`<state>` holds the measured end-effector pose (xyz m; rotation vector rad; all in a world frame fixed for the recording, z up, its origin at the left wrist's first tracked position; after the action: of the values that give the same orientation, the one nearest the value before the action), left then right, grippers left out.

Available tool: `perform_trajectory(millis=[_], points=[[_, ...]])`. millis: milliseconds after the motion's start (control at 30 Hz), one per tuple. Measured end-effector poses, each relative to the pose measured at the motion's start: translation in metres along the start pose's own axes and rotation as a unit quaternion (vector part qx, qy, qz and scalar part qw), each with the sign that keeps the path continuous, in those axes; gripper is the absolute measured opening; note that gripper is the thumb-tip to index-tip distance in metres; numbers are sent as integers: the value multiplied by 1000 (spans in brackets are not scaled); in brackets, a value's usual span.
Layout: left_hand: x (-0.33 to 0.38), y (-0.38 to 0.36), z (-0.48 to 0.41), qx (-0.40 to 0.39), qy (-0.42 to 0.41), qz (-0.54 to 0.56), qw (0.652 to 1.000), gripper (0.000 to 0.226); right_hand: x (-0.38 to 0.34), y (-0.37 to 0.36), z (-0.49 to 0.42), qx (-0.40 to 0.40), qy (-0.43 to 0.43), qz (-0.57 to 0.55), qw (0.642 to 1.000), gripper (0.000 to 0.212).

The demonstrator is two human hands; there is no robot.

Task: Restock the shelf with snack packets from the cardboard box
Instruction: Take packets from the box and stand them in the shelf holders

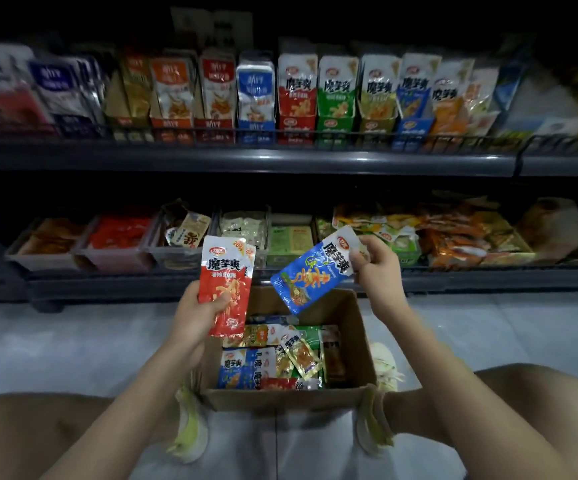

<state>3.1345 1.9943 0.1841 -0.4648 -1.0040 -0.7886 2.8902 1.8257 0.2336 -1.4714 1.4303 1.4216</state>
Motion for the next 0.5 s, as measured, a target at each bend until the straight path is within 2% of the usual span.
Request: perform_trajectory(millis=[500], points=[[111,-24,5,-30,-77,19,996,25,-112,37,-75,46,75,-10,996,15]])
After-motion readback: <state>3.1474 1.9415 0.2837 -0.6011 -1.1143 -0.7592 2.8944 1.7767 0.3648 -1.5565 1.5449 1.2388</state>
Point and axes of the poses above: each hand's wrist, its own z-axis away from the middle knuckle, its own y-axis out of the back of the hand, x = y × z, the point moved 7 cm from there along -z, towards the middle knuckle, and after that the axes turned 9 degrees about y, right-handed, at the moved point
